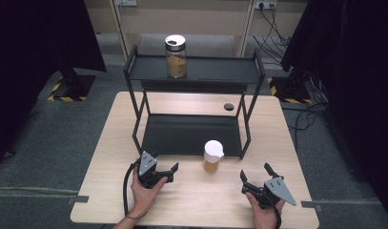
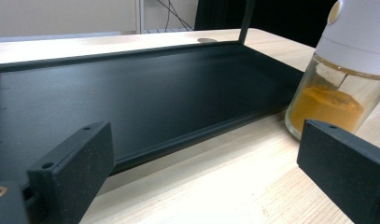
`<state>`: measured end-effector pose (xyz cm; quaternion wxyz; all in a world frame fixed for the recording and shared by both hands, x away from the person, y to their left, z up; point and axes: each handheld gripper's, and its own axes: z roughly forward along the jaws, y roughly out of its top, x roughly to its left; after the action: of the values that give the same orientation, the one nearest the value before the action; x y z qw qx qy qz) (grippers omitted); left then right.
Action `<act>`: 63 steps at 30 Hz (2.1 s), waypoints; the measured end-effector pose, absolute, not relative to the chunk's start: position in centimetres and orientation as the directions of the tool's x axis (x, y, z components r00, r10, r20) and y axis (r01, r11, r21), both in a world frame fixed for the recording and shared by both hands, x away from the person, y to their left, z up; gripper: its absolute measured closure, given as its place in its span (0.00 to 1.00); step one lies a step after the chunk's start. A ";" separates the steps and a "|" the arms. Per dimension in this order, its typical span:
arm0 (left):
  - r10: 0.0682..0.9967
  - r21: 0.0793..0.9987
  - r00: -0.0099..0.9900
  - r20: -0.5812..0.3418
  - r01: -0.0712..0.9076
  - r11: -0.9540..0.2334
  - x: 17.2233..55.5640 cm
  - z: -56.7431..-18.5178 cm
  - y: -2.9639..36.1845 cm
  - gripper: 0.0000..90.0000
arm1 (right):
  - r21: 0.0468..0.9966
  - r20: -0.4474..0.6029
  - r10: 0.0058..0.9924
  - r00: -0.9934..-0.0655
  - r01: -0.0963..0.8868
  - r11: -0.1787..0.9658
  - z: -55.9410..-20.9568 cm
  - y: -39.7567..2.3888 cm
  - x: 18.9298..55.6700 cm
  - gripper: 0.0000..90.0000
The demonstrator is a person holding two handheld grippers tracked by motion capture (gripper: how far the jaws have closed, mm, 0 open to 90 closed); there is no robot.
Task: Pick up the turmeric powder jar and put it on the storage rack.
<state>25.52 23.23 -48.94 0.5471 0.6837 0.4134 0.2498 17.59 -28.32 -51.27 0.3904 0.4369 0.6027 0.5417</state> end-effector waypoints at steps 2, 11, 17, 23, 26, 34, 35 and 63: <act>0.839 0.954 0.534 -0.103 0.290 -0.068 25.5 -48.9 23.1 0.04 | 0.994 0.004 0.950 -0.312 0.101 0.029 -51.3 -28.3 17.6 0.06; 0.838 0.954 0.534 -0.111 0.292 -0.060 25.4 -49.1 23.2 0.04 | 0.993 0.033 0.948 -0.315 0.120 0.005 -51.1 -28.5 17.8 0.04; 0.837 0.953 0.536 -0.109 0.295 -0.064 25.5 -49.1 23.2 0.04 | 0.996 0.065 0.932 -0.356 0.077 -0.041 -50.1 -28.8 18.0 0.03; 0.838 0.953 0.535 -0.104 0.294 -0.069 25.4 -49.0 23.0 0.04 | 0.998 0.056 0.913 -0.404 0.049 -0.039 -49.0 -27.6 18.6 0.03; 0.837 0.954 0.538 -0.101 0.292 -0.073 25.4 -49.0 23.0 0.04 | 0.999 0.045 0.906 -0.422 0.044 -0.029 -48.9 -26.9 19.0 0.03; 0.833 0.954 0.545 -0.099 0.291 -0.077 25.4 -49.0 23.0 0.04 | 0.999 0.031 0.888 -0.459 0.046 -0.011 -48.8 -24.9 20.4 0.02; 0.832 0.954 0.546 -0.098 0.291 -0.078 25.4 -49.0 22.9 0.04 | 0.999 0.028 0.885 -0.465 0.046 -0.007 -48.7 -24.7 20.5 0.02; 0.824 0.954 0.561 -0.087 0.285 -0.094 25.6 -48.9 22.9 0.04 | 0.995 -0.002 0.835 -0.550 0.079 0.055 -47.7 -20.4 26.3 0.09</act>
<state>25.59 22.93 -48.95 0.5431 0.6966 0.3977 0.2480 26.25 -20.45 -47.74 0.3194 0.3505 0.6522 0.5914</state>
